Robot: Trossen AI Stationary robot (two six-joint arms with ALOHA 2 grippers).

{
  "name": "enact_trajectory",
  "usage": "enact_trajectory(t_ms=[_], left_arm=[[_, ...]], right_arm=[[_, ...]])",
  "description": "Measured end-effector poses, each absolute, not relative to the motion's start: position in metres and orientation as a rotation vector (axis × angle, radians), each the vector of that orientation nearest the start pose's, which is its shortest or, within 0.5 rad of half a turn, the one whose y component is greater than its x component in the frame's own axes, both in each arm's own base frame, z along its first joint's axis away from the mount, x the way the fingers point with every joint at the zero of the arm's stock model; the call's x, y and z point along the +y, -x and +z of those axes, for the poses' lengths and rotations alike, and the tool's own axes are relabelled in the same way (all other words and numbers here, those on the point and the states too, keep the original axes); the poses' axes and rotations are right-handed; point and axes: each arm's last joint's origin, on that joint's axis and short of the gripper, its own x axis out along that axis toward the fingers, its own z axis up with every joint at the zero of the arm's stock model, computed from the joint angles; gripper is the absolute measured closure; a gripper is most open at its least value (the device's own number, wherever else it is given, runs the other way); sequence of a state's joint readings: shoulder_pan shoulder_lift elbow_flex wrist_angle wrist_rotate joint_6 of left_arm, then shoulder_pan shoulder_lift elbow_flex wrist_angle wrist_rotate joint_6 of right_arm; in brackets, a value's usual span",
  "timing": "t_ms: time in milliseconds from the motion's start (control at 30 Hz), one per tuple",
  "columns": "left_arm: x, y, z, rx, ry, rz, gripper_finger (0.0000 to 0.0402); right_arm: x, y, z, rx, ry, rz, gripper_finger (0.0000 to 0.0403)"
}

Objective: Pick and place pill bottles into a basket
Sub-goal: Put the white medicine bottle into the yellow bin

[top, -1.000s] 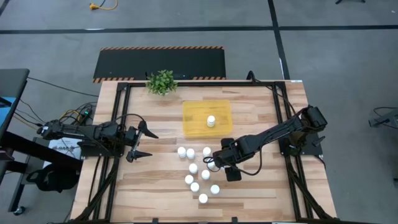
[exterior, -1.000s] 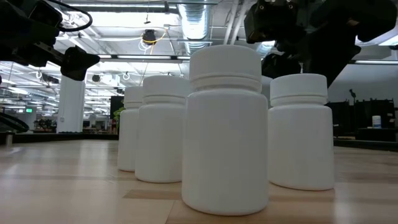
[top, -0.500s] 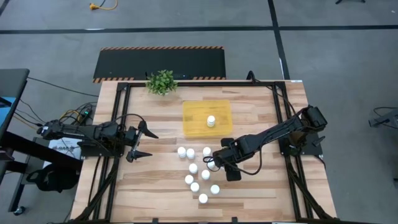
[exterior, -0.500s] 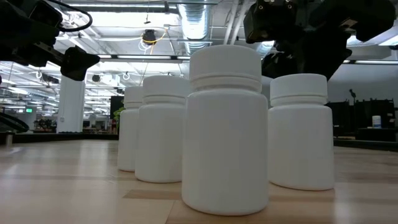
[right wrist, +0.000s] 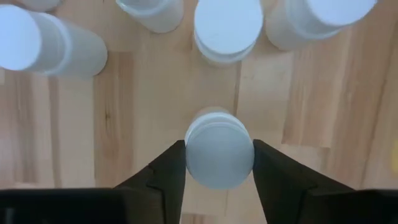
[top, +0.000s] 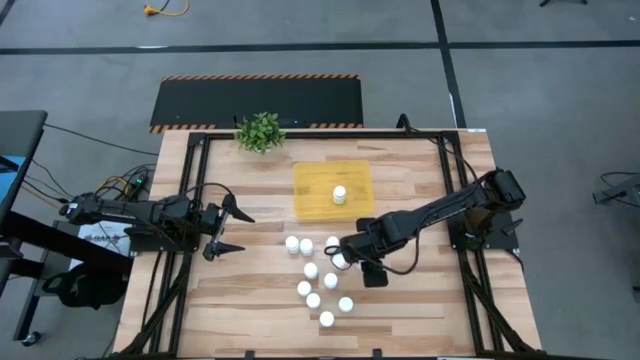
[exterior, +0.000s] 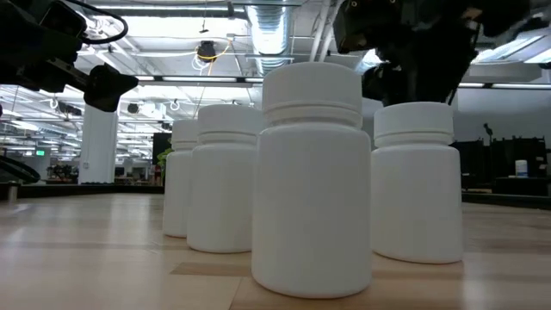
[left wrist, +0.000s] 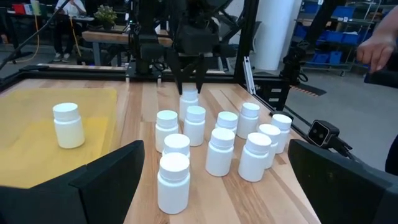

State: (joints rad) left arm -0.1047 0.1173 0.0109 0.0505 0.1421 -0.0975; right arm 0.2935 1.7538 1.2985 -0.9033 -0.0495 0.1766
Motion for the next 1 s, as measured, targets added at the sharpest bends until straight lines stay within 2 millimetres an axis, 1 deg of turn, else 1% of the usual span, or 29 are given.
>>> enact_trajectory(t_ms=[233, 300, 467, 567, 700, 767, 1000], left_arm=[[-0.015, -0.103, 0.163, 0.068, 0.097, -0.244, 0.0015], [-0.015, -0.103, 0.163, 0.068, 0.098, -0.244, 0.0015], [-0.015, -0.103, 0.163, 0.067, 0.089, -0.244, 0.0015], [-0.015, -0.103, 0.163, 0.068, 0.096, -0.244, 0.0015], [-0.015, -0.103, 0.163, 0.067, 0.089, -0.244, 0.0015], [-0.015, -0.103, 0.163, 0.067, 0.089, -0.244, 0.0015], [-0.015, -0.103, 0.163, 0.067, 0.09, -0.244, 0.0015]], right_arm=[[0.081, -0.329, 0.247, 1.375, 0.021, 0.156, 0.0231], [0.076, -0.331, 0.258, 1.371, 0.028, 0.156, 0.0232], [0.058, -0.335, 0.288, 1.357, 0.042, 0.154, 0.0252], [0.046, -0.334, 0.302, 1.365, 0.052, 0.145, 0.0251], [0.029, -0.332, 0.313, 1.389, 0.075, 0.11, 0.0232], [0.02, -0.331, 0.316, 1.396, 0.094, 0.09, 0.023], [-0.008, -0.332, 0.317, 1.401, 0.142, 0.069, 0.0252]])
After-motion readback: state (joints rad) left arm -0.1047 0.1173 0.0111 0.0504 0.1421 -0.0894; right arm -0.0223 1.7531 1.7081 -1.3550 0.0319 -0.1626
